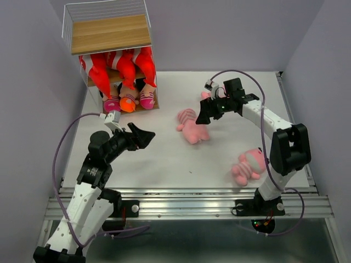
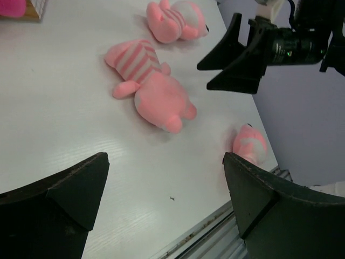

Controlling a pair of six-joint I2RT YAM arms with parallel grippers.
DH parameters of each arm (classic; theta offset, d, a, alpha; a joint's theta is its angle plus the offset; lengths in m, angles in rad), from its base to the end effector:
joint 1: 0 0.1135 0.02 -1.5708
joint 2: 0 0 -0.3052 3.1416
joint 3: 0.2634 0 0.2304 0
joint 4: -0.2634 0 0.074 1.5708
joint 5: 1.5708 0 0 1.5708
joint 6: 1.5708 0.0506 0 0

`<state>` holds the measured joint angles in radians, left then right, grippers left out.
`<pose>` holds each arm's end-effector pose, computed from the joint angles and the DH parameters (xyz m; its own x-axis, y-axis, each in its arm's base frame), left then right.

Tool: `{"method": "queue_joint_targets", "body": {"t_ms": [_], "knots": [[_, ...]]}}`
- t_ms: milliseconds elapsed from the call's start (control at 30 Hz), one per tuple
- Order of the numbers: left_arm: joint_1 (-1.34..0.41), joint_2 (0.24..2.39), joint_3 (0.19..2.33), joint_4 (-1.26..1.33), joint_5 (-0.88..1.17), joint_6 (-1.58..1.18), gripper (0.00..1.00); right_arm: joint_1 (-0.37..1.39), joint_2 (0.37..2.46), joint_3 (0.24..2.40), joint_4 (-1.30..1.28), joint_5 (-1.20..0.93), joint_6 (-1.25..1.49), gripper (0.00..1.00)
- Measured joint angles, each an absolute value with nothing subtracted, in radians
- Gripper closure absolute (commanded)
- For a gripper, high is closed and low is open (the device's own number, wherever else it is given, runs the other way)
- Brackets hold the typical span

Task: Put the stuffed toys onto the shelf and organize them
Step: Place the stuffed toy onto shelf, then grab a stuffed toy with the right arm

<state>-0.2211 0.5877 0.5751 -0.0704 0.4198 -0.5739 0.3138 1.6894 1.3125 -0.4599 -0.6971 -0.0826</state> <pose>0.1018 -0.0440 0.3299 -0.3918 -0.4201 -0.8186 0.4571 0.6833 -0.5694 0.3330 0.1422 0.3067 -0.6506 -0.2776 -0.7069 -0.7018 0.5756 0.4198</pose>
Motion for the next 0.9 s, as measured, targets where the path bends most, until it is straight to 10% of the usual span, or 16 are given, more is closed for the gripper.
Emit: {"method": "queue_joint_targets", "body": {"t_ms": [333,433,533,667,900], "knots": [[-0.341,0.463,0.394,-0.039,0.339,-0.694,0.01,0.322,1.898,1.383,-0.536,-0.632,-0.198,0.03],[-0.352,0.448,0.376,-0.036,0.334,-0.712,0.01,0.331,1.907,1.373,-0.534,-0.617,-0.207,0.2],[-0.362,0.452,0.374,-0.023,0.329,-0.724,0.01,0.343,1.917,1.364,-0.536,-0.624,-0.212,0.69],[-0.39,0.502,0.372,0.02,0.321,-0.732,0.01,0.348,1.93,1.36,-0.542,-0.652,-0.228,0.97],[-0.509,0.623,0.344,0.13,0.283,-0.757,0.01,0.348,1.864,1.284,-0.546,-0.706,-0.292,0.99]]}}
